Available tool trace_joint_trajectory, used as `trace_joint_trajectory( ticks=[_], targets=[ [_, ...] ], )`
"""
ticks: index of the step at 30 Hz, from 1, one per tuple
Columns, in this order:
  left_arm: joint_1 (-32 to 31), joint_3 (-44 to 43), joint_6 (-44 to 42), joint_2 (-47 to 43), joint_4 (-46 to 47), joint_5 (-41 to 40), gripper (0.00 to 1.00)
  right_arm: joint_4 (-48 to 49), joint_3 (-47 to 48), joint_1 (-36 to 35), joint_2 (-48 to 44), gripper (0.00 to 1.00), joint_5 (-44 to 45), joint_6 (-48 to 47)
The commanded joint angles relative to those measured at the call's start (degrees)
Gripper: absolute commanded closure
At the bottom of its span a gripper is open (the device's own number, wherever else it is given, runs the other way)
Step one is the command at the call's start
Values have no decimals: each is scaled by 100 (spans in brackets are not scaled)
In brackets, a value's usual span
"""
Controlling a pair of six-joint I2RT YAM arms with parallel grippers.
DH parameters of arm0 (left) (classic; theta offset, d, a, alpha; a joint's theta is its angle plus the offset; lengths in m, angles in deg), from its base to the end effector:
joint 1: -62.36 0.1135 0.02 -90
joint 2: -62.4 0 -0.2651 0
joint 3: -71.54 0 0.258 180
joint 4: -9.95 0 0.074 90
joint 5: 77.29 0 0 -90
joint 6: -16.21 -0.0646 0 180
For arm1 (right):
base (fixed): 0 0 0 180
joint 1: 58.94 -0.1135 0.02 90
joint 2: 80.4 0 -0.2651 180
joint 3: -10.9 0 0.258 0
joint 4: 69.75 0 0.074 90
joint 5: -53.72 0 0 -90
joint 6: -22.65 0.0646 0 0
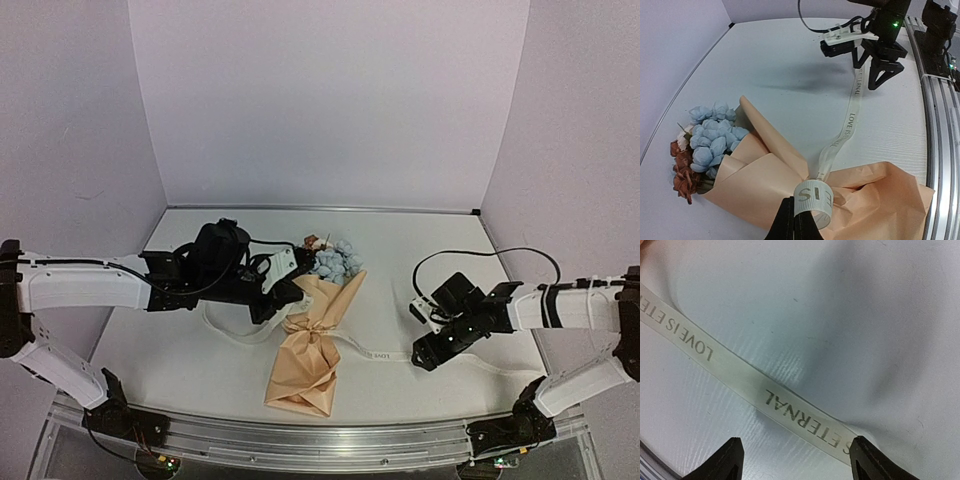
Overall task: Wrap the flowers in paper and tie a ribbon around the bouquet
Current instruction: Pick up the right side of the half-tied ribbon from the folded bouquet.
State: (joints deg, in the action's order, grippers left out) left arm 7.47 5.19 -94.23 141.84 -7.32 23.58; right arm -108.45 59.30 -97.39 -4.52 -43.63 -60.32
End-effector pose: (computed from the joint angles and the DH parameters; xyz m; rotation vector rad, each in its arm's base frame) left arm 0.1863 -0.2862 0.2462 1.3980 1.6204 -0.5569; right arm 0.1828 0.1557 0.1252 -0.7893 2.6669 0.3915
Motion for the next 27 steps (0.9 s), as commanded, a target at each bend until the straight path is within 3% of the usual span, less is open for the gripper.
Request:
trace_joint_trajectory(
  ticks=[1,11,27],
  targets=[
    [-195,-260,165,78,401,-25,100,212,233,-127,283,26,9,-234],
    [-223,-248,197,81,668,44,100,274,606,-128,1123,29,217,-298],
    [-232,-293,79,124,626,92,100,253,144,-1024,1264,69,1070,555]
  ],
)
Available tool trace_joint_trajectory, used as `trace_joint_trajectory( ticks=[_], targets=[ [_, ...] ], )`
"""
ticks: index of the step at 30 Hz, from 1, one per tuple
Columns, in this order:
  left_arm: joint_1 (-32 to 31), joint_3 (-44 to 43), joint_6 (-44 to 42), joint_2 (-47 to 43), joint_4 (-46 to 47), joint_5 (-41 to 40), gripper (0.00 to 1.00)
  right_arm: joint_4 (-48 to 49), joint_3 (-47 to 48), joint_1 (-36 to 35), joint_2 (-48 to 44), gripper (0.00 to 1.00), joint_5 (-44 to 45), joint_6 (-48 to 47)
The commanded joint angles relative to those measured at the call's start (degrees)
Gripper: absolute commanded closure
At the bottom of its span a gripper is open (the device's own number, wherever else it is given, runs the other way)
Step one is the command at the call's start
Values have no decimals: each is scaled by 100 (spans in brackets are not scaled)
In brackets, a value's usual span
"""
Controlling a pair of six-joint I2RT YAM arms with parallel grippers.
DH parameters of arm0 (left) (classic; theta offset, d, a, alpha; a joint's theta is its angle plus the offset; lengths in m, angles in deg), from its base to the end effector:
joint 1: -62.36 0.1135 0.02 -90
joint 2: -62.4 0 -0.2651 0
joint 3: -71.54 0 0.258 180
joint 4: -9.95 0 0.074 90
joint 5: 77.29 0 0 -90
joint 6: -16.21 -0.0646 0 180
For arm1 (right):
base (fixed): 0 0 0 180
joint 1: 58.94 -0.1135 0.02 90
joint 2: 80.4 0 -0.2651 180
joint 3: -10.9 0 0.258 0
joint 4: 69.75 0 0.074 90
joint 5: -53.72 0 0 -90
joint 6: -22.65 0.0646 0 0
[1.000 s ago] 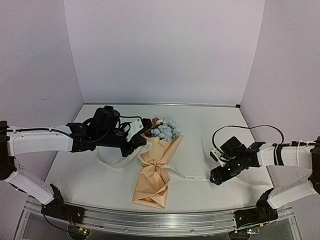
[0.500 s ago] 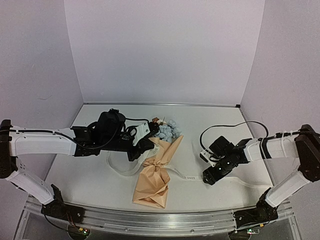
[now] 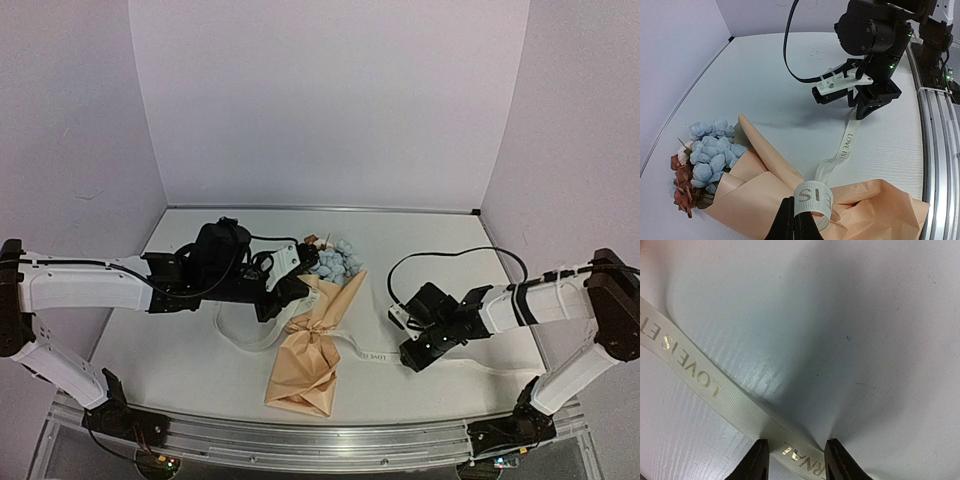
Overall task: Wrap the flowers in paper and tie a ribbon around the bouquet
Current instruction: Pick up the right side of the half-tied ribbon from the folded bouquet.
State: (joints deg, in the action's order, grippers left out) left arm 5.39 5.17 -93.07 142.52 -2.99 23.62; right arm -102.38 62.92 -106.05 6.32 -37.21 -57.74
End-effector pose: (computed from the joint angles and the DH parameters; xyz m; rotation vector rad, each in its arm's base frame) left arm 0.1794 -0.2983 0.2516 1.3792 1.5592 -0.6017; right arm 0.1832 0.1988 0.1034 -0.9002 2.6377 0.2853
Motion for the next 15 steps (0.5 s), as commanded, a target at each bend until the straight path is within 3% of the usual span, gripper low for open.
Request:
trace_joint_trajectory(
  ticks=[1,7,15],
  targets=[
    [-25,-296,-37,58,190,94,100,-386,-199,-173,205,75,491,342],
    [-27,-338,-97,113,192,149,100,-458,-58,-175,104,100,680,566],
    [-244,-655,-408,684,124,295,100,-1169,915,310,-491,100,-117,907]
  ],
)
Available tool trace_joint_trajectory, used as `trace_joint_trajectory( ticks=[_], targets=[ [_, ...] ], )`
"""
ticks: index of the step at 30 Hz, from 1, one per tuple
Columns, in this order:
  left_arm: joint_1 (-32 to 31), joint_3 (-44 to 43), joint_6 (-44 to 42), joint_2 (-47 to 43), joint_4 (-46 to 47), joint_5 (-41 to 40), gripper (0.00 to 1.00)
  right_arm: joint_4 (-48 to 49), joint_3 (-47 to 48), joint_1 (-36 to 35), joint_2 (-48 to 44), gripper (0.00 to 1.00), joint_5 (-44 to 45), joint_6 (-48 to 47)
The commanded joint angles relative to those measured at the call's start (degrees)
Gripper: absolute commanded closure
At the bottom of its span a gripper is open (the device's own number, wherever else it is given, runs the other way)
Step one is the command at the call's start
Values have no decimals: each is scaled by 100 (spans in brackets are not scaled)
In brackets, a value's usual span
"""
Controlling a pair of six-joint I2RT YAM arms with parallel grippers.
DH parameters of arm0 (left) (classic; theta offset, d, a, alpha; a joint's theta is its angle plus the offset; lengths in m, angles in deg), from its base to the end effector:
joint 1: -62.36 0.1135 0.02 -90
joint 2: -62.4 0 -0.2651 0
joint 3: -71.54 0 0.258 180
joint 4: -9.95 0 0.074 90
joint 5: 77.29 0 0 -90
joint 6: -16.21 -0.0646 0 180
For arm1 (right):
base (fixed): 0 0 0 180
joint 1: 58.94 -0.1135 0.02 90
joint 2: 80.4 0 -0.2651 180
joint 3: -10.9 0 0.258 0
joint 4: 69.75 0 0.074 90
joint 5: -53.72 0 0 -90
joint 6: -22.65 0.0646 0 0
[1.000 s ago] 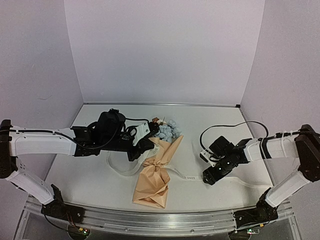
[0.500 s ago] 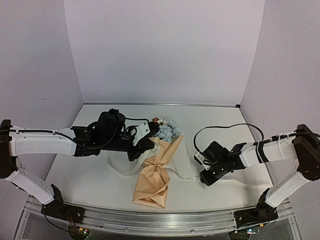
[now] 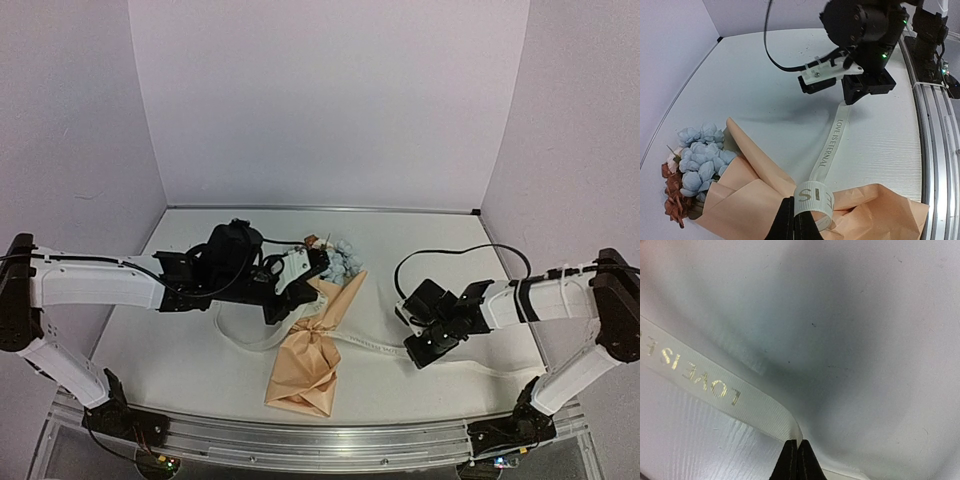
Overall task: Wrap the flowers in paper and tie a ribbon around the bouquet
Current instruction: Pick up the right side of the half-tied ribbon from the folded bouquet, then cross the half-tied ribbon over the folded bouquet.
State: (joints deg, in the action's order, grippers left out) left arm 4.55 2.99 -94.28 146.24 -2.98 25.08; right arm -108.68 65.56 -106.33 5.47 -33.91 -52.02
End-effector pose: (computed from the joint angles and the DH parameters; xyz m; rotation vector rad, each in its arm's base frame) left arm 0.1807 -0.3131 0.2442 1.4353 1.5468 -0.6193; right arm 0.1838 0.1959 0.1139 -0.7681 2.7103 0.2069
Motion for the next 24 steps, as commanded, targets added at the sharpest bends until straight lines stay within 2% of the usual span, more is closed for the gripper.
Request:
trace_joint_trajectory(
  ticks=[1,9,18,24],
  targets=[
    [-216,-500,-361,427,109,146,100,-651,801,441,-427,100,-562,365],
    [-620,-1068,-1101,1356,168,80,100,-1604,2345,806,-20,100,-1356,441],
    [-796,-1483,-1820,2135,623,-90,100,-2099,3594,872,517,100,-1995,593],
    [-833,-1648,-1940,2461,987,16,98,-2298,4099,871,693,100,-2143,602]
  ],
)
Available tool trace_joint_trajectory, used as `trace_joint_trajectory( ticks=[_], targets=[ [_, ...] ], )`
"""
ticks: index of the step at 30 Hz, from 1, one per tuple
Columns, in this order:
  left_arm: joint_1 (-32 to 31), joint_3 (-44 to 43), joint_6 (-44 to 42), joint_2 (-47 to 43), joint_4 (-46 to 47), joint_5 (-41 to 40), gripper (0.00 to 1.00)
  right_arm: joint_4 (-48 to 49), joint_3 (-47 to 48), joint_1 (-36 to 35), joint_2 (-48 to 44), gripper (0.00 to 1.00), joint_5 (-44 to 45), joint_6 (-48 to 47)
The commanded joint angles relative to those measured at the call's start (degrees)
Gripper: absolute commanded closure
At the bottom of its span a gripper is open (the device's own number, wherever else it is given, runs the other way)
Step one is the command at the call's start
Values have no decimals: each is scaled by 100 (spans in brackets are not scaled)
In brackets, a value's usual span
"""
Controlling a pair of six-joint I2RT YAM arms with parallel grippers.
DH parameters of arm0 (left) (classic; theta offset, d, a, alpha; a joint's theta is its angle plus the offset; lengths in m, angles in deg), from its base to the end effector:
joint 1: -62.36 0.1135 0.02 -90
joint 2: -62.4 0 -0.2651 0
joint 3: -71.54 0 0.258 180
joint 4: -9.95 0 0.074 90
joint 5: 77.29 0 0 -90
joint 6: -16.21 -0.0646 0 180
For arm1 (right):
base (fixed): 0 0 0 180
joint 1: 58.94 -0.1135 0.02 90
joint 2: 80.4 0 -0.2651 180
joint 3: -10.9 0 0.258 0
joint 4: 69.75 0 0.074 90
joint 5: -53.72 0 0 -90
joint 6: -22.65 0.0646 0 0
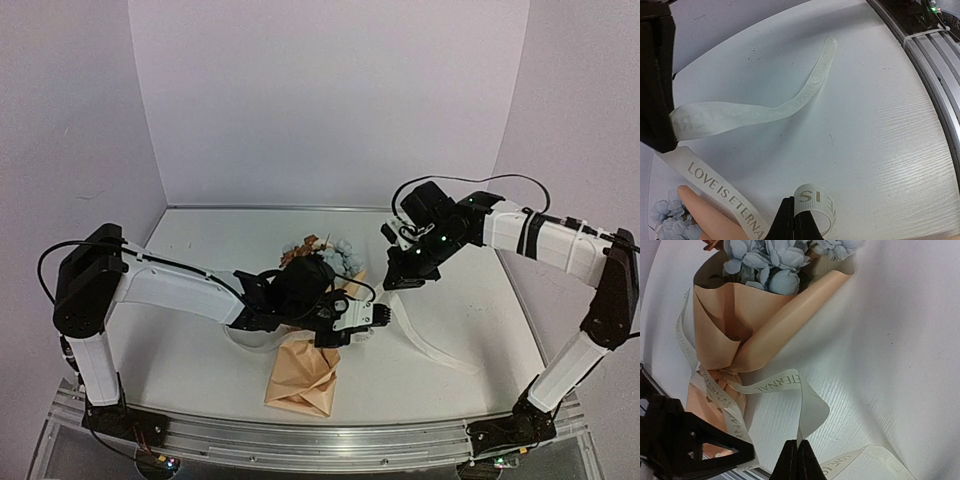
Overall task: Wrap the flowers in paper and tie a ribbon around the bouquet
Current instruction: Cross the half-tied ribbon over the folded bouquet.
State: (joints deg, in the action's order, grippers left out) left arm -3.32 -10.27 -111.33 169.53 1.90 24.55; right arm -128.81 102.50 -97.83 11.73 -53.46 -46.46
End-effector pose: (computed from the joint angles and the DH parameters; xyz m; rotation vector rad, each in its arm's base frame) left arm 0.1716 -0.4118 0.1810 1.7837 1.2579 -0.5046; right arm 0.2655 0.2387 0.2590 -0.5391 2.6854 0.7291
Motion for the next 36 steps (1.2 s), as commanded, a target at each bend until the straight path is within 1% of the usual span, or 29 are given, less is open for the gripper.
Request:
trace_joint_trajectory(
  ticks=[1,4,7,9,12,14,15,19,25,27,29,33,36],
  targets=[
    [-48,-354,-239,183,539,87,97,-302,447,21,71,100,-188,45],
    [-54,-507,-238,368,523,147,97,-377,558,22,70,100,-218,38],
    [-57,-478,-177,531,682,103,96,-426,589,22,31,100,-237,28],
    [-59,-421,-116,607,821,34,93,-457,575,22,-7,100,-236,20],
    [-58,-359,134,617,1045,-109,83,-516,579,22,-20,100,-329,37],
    [-54,-262,313,536,1254,-191,70,-523,565,19,-31,100,-405,84],
    [-56,-215,421,485,1336,-216,65,-523,549,14,-38,100,-434,103],
    [-56,-75,700,270,1422,-218,50,-548,489,-4,-85,100,-513,165],
    [-53,215,978,-69,1484,-42,43,-596,355,-30,-175,100,-552,190],
    [-50,305,1024,-139,1492,-24,38,-618,349,-30,-174,100,-561,201],
    [-49,322,1065,-153,1491,-53,36,-616,354,-41,-167,100,-578,209],
    [-42,255,1097,-72,1466,-197,37,-640,372,-56,-163,100,-575,200],
    [-13,62,995,78,1078,-341,40,-652,356,-55,-161,100,-567,185]
  ],
)
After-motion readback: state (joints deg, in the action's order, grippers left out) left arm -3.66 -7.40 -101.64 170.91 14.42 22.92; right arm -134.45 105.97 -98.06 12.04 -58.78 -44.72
